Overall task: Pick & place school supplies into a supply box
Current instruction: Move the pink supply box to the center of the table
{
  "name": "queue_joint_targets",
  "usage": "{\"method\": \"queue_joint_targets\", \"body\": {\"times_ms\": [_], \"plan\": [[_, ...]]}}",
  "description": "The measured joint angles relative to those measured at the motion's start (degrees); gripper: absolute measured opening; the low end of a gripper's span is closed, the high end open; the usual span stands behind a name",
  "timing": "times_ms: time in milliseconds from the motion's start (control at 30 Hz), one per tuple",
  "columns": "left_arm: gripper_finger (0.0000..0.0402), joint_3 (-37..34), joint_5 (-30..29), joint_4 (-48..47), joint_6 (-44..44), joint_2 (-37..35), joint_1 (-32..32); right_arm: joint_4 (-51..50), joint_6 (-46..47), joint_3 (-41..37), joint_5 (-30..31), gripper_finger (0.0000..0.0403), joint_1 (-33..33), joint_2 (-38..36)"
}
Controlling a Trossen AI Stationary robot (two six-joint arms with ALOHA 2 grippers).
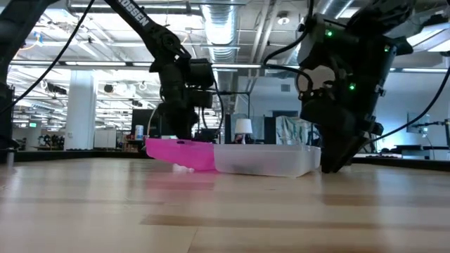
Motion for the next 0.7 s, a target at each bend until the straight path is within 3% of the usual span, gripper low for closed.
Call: {"method": "queue_joint_targets", "body": {"times_ms": [300, 700], "plan": [[0.0055, 0.00, 1.97, 4.93, 1.59, 0.00, -0.59, 1.61, 0.79, -0.09, 0.44, 0.0122, -0.24, 0.02], [0.0054, 0.00, 10.31, -10.90, 7.70, 0.00, -1.55, 4.27, -3.58, -0.20, 0.20, 0.0122, -0.20, 0.11]]}}
